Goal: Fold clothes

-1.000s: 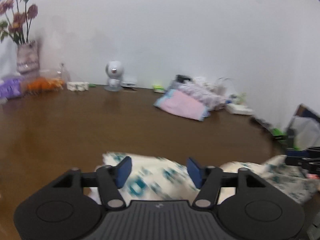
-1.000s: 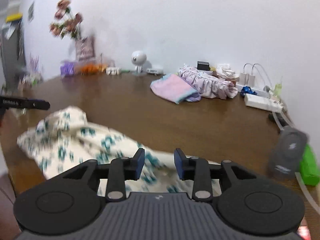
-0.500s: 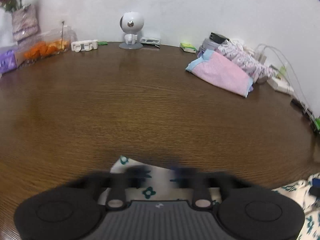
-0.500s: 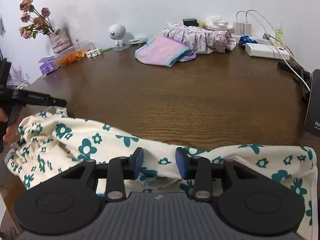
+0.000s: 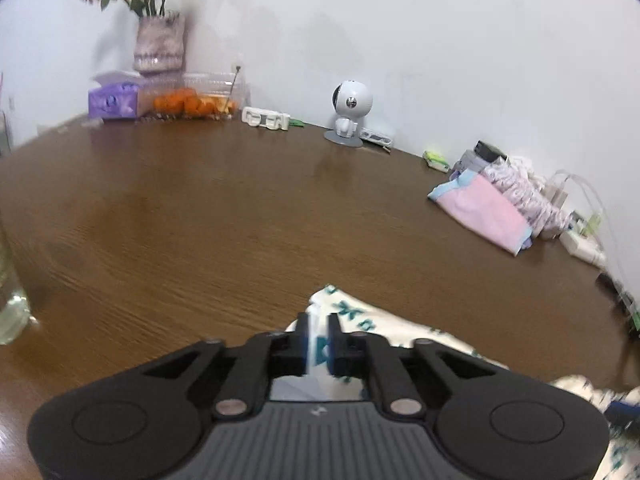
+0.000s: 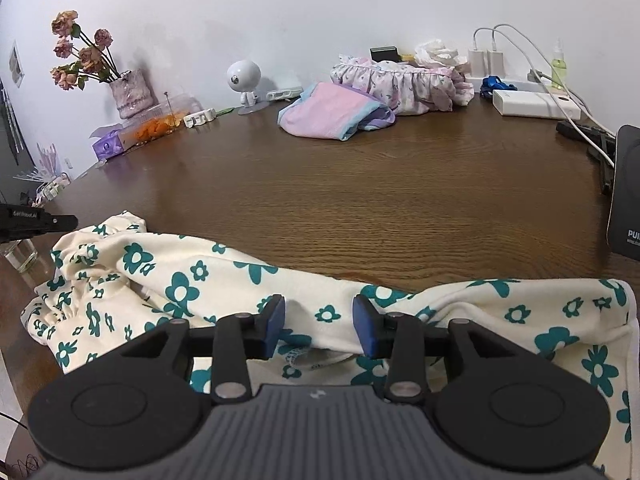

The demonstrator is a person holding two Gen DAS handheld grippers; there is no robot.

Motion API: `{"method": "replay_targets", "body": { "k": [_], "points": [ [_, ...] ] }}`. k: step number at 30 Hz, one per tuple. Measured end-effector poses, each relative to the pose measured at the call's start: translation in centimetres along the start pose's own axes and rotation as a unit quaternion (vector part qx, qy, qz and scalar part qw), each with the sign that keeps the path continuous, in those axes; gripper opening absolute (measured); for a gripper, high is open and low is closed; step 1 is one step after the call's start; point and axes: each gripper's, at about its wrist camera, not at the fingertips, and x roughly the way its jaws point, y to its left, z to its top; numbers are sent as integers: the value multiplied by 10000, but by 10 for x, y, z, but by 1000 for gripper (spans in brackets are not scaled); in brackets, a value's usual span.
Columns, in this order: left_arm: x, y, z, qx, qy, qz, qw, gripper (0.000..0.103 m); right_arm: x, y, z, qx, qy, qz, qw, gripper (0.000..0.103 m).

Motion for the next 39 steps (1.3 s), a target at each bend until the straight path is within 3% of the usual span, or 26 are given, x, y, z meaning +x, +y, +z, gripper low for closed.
{"method": "replay_targets", "body": {
  "k": [2,7,9,11,15,19,24,30,32,34,37,39],
  "points": [
    [11,-10,10,196,23,-86,9998,42,0,1,-1,-22,-6,19,10000,44],
    [55,-30,20,584,584,264,9962,46,1,4,-1,-108,26,21,9999,51],
    [62,-29,16,574,706,298,9954,39,0,6,-2,-161,35,-1,9999,52],
    [56,-26,10,525,530,289,9968,4,0,6,-3,-172,26,-1,9998,52],
    [38,-18,0,364,111,249,9990,2,1,9,-4,-211,8,-27,9998,55],
    [-1,-2,-5,-244,-268,174,9992,2,2,12,-5,-306,-6,-72,9995,56],
    [-2,9,-29,-401,14,375,9985,2,3,12,-4,-316,-5,-92,9995,56],
    [-23,1,-22,-318,-155,452,9984,8,5,18,-3,-511,34,-236,9984,57],
    [-41,-12,-14,-81,-493,347,9981,21,7,19,-2,-568,68,-247,9981,59],
    [-52,-26,-13,111,-614,64,9980,35,8,19,-2,-593,53,-252,9979,62],
    [-50,-46,-24,410,-359,-547,9970,37,7,21,-2,-570,21,-253,9981,63],
    [-38,-55,-38,506,-91,-698,9962,37,-3,20,-2,-511,-126,-230,9983,61]
  ]
}}
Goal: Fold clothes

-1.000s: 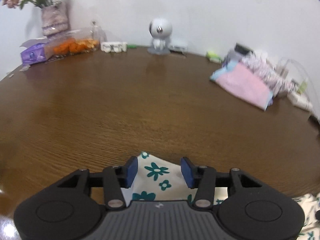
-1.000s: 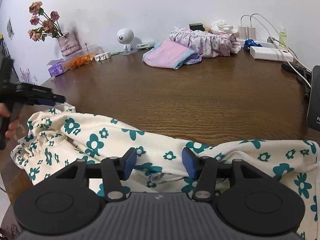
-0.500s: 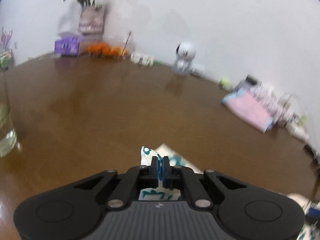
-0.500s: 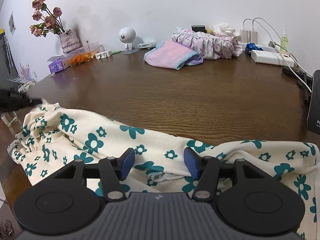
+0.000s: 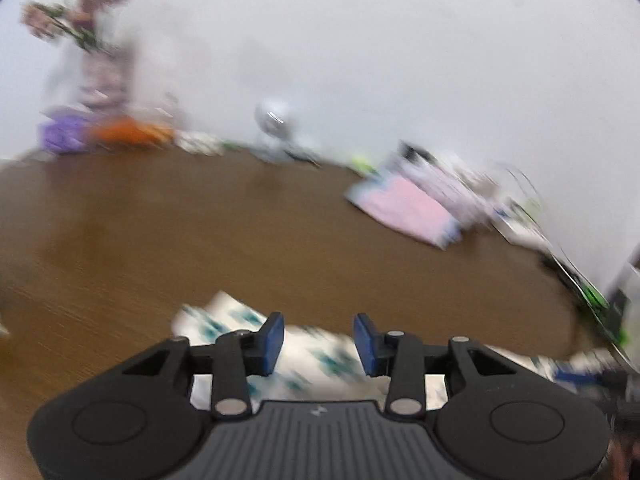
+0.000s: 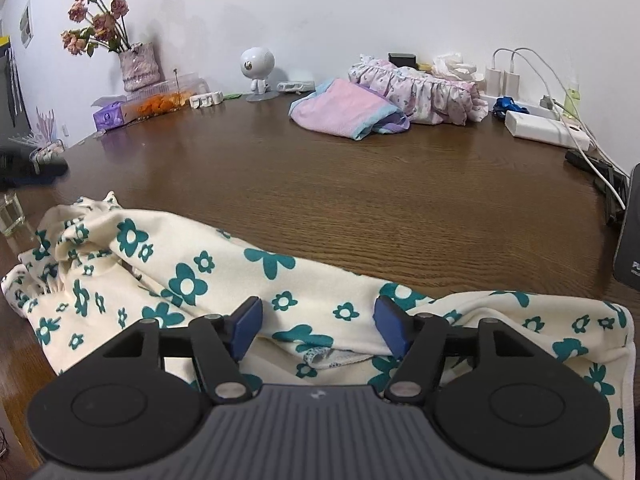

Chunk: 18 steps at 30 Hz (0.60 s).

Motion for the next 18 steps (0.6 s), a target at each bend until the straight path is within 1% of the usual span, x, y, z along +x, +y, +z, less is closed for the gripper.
{"method": "replay_targets", "body": {
  "k": [2,3,5,6,7,8,9,10,11,12,13,14,16,17,18],
  "points": [
    [11,-9,-11,179,270,72,9994,37,-24,-3,0,47,-442,20,9990,60],
    [12,-11,-14,260,292,82,9992,37,-35,-8,-1,87,-598,-64,9982,60],
    [13,-14,-19,382,306,83,9988,37,-48,-22,-3,255,-719,-323,9966,59],
    [13,-13,-20,371,323,65,9988,38,-55,-29,-4,339,-780,-453,9953,54],
    [15,-10,-20,309,354,35,9989,38,-57,-36,-6,437,-734,-503,9951,44],
    [18,-8,-22,246,389,19,9989,38,-53,-43,-8,548,-590,-480,9956,38],
    [19,-7,-23,222,398,3,9990,38,-48,-46,-11,617,-425,-422,9963,29],
    [19,-5,-24,262,391,-7,9989,38,-43,-47,-15,593,-259,-372,9972,26],
    [18,-3,-26,310,382,-16,9988,38,-39,-45,-19,504,-121,-428,9977,25],
    [18,-1,-27,358,374,-26,9987,38,-35,-44,-24,412,-19,-580,9975,21],
    [18,-1,-27,365,372,-39,9986,38,-36,-43,-30,372,-6,-676,9970,20],
    [18,0,-27,366,371,-53,9986,38,-40,-45,-34,433,-34,-665,9968,20],
    [15,1,-23,168,410,-18,9990,37,-54,-49,-36,654,-83,-579,9961,21],
    [10,-2,-20,119,348,-13,9993,37,-64,-50,-35,691,-213,-527,9960,23],
    [5,-6,-16,77,275,-10,9996,37,-74,-51,-33,680,-370,-541,9955,31]
  ]
}}
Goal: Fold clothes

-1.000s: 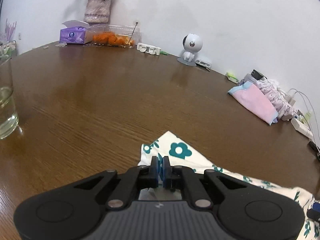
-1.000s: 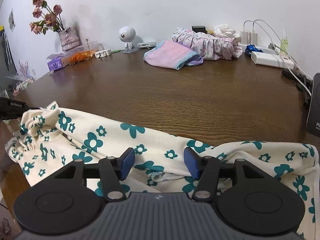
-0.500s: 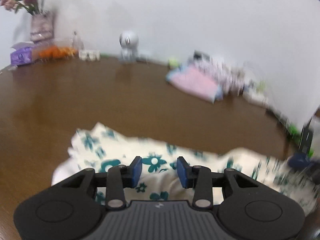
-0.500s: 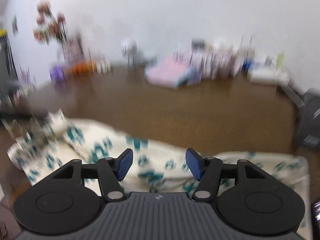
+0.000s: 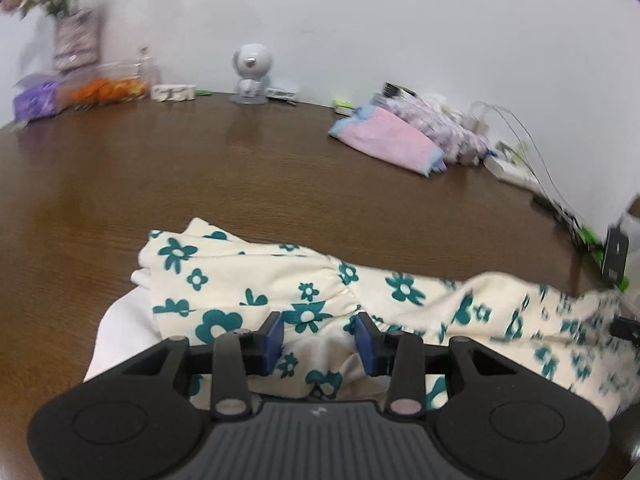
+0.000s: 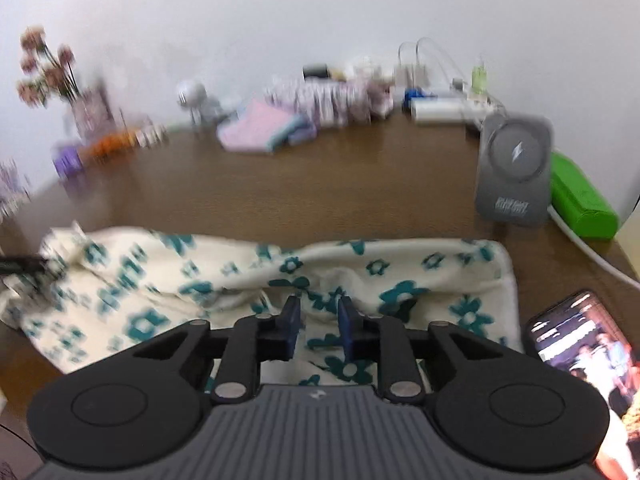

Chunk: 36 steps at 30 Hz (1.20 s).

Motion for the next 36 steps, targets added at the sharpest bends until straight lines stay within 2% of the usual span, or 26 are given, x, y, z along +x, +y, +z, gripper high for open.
{"method": "replay_targets", "body": {
  "k": [1,3,5,7,8,11,14,17,21,23,24,26,29,30,32,33,34,36],
  "points": [
    [-5,-4,3,-42,-73,2,10000,38,-7,-2,3,-13,-140,-58,9999,40],
    [-17,-15,8,162,-327,-250,9990,43,-12,-15,11,103,-334,-201,9992,42],
    [-15,-28,7,397,-295,-363,9981,45,-5,-26,17,327,-344,-211,9987,40],
    [0,-35,1,540,-64,-241,9982,44,9,-29,20,432,-268,-90,9987,30],
    [7,-33,-2,495,71,-184,9986,45,18,-26,18,398,-138,-64,9991,28],
    [13,-19,-11,116,142,-338,9993,45,39,-17,6,249,252,-236,9991,27],
    [16,-15,-14,209,134,-384,9990,45,34,-11,-2,153,205,-374,9990,27],
    [17,-12,-11,286,127,-330,9990,46,5,-10,-11,111,-37,-245,9996,31],
    [18,-2,-6,198,-14,-78,9998,46,-54,-23,-31,-285,-438,319,9981,42],
    [19,2,-5,189,-193,230,9994,47,-76,-34,-43,-675,-579,555,9945,60],
    [20,3,-3,116,-263,354,9990,47,-83,-38,-45,-861,-590,560,9930,74],
    [21,5,0,-48,-396,593,9974,47,-82,-39,-39,-1182,-525,427,9907,76],
    [13,0,0,44,-570,719,9958,47,-60,-32,-21,-1442,-382,654,9866,76],
    [8,-1,0,158,-616,732,9953,47,-49,-28,-16,-1541,-231,793,9846,71],
    [-1,0,1,311,-676,832,9938,46,-28,-19,-13,-1709,22,933,9809,41],
    [-6,0,2,345,-698,901,9929,45,-19,-17,-12,-1693,98,964,9808,10],
    [-11,2,4,329,-720,952,9923,45,-9,-15,-11,-1677,175,996,9806,6],
    [-21,0,9,225,-827,860,9926,45,-2,-11,-7,-1713,191,901,9809,7]
  ]
}}
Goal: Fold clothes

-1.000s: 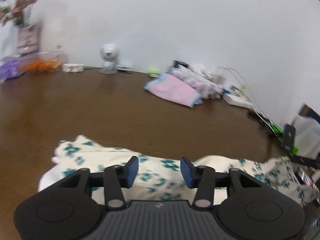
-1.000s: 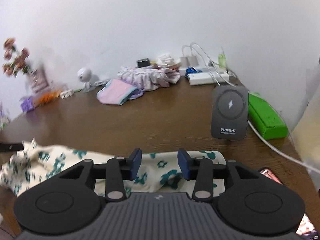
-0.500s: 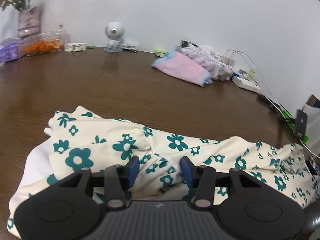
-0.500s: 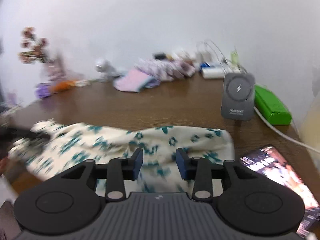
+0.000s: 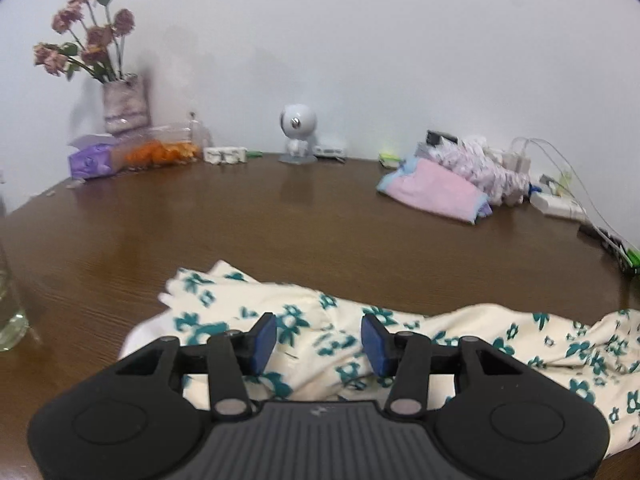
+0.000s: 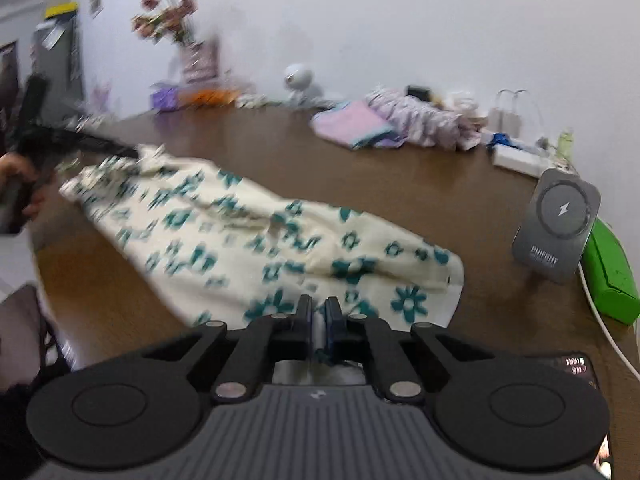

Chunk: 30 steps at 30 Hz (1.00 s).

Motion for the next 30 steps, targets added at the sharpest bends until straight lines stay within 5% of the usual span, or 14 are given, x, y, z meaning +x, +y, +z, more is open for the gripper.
{"method": "replay_targets", "body": {
  "k": [2,4,5,8,12,14,15,20,25,30],
  "points": [
    [-9,-1,10,-139,-56,-383,9992,46,-3,2,10,-216,-26,18,9998,15],
    [-14,-9,19,-184,-8,-984,9950,48,-6,3,22,-528,-60,74,9986,62],
    [-14,-17,22,-103,43,-1319,9912,49,-5,2,31,-768,-32,63,9970,68],
    [-6,-57,19,335,152,-2079,9775,50,22,-14,62,-1275,640,-32,9898,66],
    [12,-97,2,525,532,-2494,9655,50,63,-16,79,-1752,1364,506,9737,61],
    [20,-108,-4,555,703,-2590,9617,50,79,-15,78,-1754,1642,678,9683,46],
    [24,-111,-7,576,764,-2589,9612,50,85,-17,77,-1533,1742,618,9707,24],
    [39,-124,-13,606,957,-2528,9609,50,43,0,77,-1189,1181,87,9858,1],
    [41,-132,-6,385,813,-2627,9607,50,23,18,54,-1268,1242,54,9841,0],
    [39,-163,-4,1407,679,-2704,9500,50,24,15,54,-1189,1054,-30,9873,10]
  ]
}}
